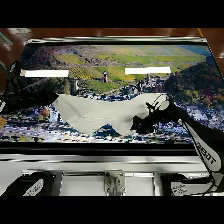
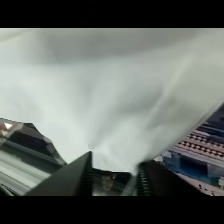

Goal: Fold the shirts.

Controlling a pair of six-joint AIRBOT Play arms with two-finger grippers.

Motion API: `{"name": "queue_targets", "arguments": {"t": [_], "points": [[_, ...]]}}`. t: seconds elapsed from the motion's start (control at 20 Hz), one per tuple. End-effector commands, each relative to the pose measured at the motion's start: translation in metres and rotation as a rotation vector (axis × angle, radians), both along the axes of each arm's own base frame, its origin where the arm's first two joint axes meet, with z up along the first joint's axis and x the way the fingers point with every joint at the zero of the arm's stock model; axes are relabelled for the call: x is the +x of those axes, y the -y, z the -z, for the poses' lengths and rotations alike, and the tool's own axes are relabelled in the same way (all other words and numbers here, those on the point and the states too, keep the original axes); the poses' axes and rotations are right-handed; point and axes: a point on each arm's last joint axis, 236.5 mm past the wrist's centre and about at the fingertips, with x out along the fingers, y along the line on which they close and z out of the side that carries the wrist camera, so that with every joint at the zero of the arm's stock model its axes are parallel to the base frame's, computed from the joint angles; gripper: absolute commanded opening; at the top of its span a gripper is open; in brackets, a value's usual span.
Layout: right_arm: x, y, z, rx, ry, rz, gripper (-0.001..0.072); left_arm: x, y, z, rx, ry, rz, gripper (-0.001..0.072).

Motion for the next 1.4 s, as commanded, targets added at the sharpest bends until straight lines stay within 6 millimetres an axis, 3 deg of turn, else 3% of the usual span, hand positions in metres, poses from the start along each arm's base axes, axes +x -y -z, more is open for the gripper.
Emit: {"name": "queue_targets", "arguments": {"t": [0.0, 0.1, 0.15, 0.25, 0.3, 0.35, 0.45, 0.5, 0.6, 0.65, 0.75, 0.9, 0.95, 1.05, 1.2, 1.35], "points": [[-0.002, -0.015, 0.009, 0.012, -0.013, 0.015, 0.0064, 0.0, -0.001, 0.0, 0.006, 0.001, 0.002, 0.004], [0.012, -0.016, -0.011, 0.051, 0.052, 0.014, 0.0073, 0.0, -0.004, 0.002, 0.025, 0.0, 0.003, 0.0039], [0.024, -0.014, -0.03, 0.066, 0.117, 0.011, 0.007, -0.002, -0.006, 0.002, 0.037, -0.004, 0.005, 0.0038], [0.055, -0.008, -0.092, 0.097, 0.327, -0.012, 0.007, -0.004, -0.017, -0.012, 0.093, 0.014, 0.007, 0.0037], [0.072, -0.002, -0.134, 0.108, 0.465, -0.023, 0.007, -0.003, -0.023, -0.035, 0.127, 0.064, 0.004, 0.0037], [0.087, 0.006, -0.184, 0.109, 0.63, -0.037, 0.007, -0.002, -0.028, -0.071, 0.161, 0.144, 0.004, 0.0037], [0.107, 0.036, -0.31, 0.072, 1.002, 0.009, 0.0069, -0.011, -0.031, -0.176, 0.226, 0.383, 0.015, 0.0038], [0.105, 0.057, -0.382, 0.038, 1.198, 0.073, 0.0069, -0.025, -0.033, -0.236, 0.233, 0.519, -0.003, 0.0038], [0.071, 0.085, -0.503, 0.009, 1.488, 0.221, 0.0069, -0.07, -0.033, -0.34, 0.22, 0.764, -0.031, 0.0039], [0.044, 0.091, -0.547, -0.014, 1.604, 0.242, 0.0069, -0.095, -0.032, -0.377, 0.213, 0.857, -0.039, 0.0039], [-0.007, 0.097, -0.602, -0.075, 1.773, 0.249, 0.0069, -0.147, -0.034, -0.431, 0.213, 1.011, -0.057, 0.0039], [-0.054, 0.108, -0.632, -0.106, 1.832, 0.356, 0.0069, -0.202, -0.036, -0.464, 0.216, 1.135, -0.077, 0.0038], [-0.063, 0.111, -0.633, -0.109, 1.822, 0.384, 0.0069, -0.212, -0.036, -0.464, 0.221, 1.141, -0.076, 0.0038], [-0.069, 0.117, -0.624, -0.146, 1.786, 0.401, 0.0069, -0.217, -0.046, -0.446, 0.289, 1.072, -0.093, 0.0038], [-0.056, 0.14, -0.58, -0.298, 1.614, 0.397, 0.0069, -0.202, -0.082, -0.398, 0.444, 0.863, -0.169, 0.0038], [-0.028, 0.164, -0.493, -0.438, 1.264, 0.312, 0.0069, -0.167, -0.105, -0.344, 0.529, 0.669, -0.2, 0.0038]]}}
